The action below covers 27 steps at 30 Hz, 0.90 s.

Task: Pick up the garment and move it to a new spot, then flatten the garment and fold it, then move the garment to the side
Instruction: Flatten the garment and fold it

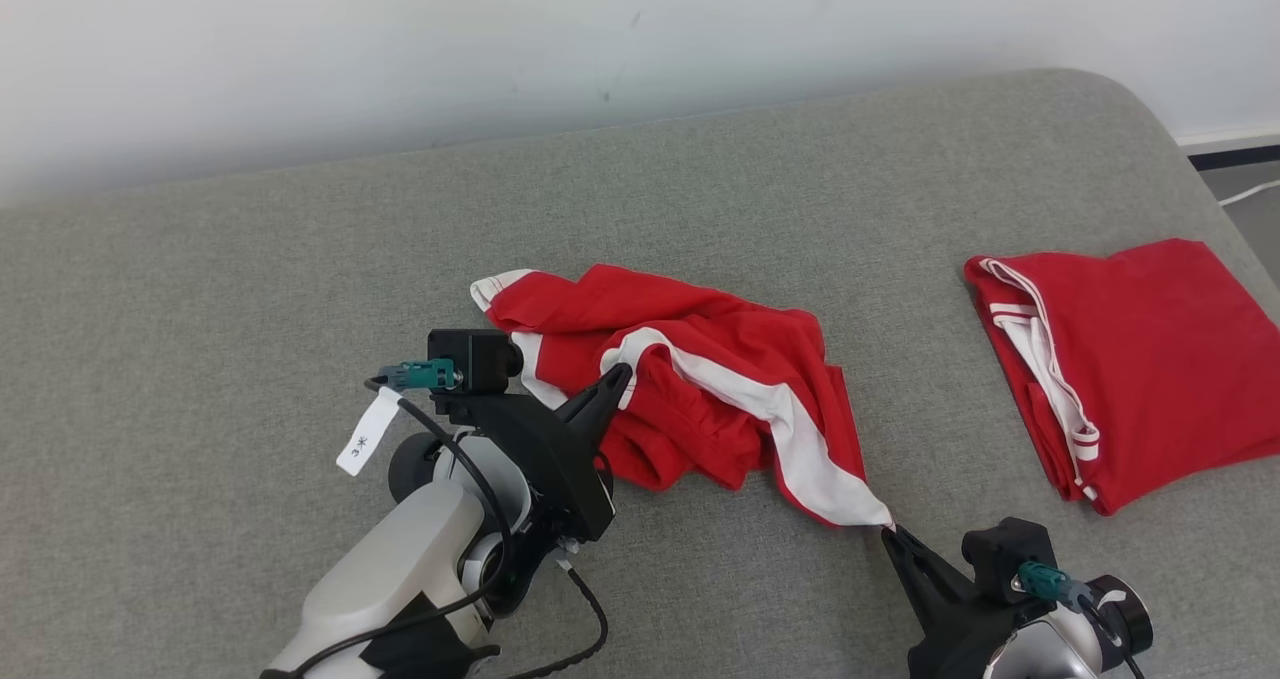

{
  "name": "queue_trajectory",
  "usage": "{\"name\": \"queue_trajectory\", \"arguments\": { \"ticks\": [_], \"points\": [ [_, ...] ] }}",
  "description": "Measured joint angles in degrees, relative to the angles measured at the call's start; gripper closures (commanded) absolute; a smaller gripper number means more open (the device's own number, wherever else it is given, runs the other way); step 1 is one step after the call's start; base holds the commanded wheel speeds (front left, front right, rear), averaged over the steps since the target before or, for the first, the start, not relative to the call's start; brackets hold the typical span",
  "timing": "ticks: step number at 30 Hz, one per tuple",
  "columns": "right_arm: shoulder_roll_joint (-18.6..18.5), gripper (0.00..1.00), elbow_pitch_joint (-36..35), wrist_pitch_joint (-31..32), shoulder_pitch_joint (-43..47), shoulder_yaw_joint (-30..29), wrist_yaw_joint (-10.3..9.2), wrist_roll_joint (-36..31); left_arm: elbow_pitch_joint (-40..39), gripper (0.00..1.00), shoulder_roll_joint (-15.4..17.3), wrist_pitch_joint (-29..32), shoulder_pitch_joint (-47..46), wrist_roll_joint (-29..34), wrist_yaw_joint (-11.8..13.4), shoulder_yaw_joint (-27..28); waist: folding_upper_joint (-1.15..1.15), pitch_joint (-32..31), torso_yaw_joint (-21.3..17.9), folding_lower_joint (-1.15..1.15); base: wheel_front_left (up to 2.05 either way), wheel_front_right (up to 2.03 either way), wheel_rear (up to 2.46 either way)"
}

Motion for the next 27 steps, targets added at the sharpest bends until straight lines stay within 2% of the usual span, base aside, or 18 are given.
{"name": "queue_trajectory", "arguments": {
  "ticks": [4,5,6,7,8,9,27],
  "points": [
    [0.0,1.0,0.0,0.0,0.0,0.0,0.0,0.0,0.4,1.0,0.4,0.1,0.2,-0.1,0.4,-0.5,0.0,0.0,0.3,0.0,0.0,0.0,0.0],
    [0.0,0.8,0.1,0.0,0.0,0.1,0.0,0.0,0.5,1.0,0.5,0.3,0.2,-0.1,0.6,-0.5,0.0,0.0,0.3,0.0,0.0,0.0,0.0],
    [0.0,0.51,0.1,0.0,0.0,0.2,0.0,0.0,0.6,0.94,0.5,0.7,0.2,-0.1,0.9,-0.7,0.0,0.0,0.3,0.0,0.0,0.0,0.0],
    [0.0,0.0,0.1,0.0,0.0,0.1,-0.02,0.0,0.7,0.58,0.6,0.8,0.3,-0.1,0.9,-0.9,0.0,0.1,0.3,0.0,0.0,0.0,0.0],
    [0.0,0.0,0.1,0.0,0.0,0.1,-0.02,0.0,0.8,0.05,0.7,0.9,0.4,-0.1,1.0,-1.0,0.0,0.1,0.4,0.0,0.0,0.0,0.0],
    [0.0,0.0,0.1,0.0,0.0,0.1,-0.02,0.0,1.1,0.0,0.7,1.2,0.5,-0.1,1.4,-1.1,0.0,0.1,0.4,0.0,0.0,0.0,0.0],
    [0.1,0.0,0.2,0.0,0.0,0.7,-0.08,0.0,2.4,0.0,0.8,3.1,0.7,-1.5,1.9,-1.0,0.0,1.1,-0.2,0.0,0.0,0.0,0.0]
  ]
}}
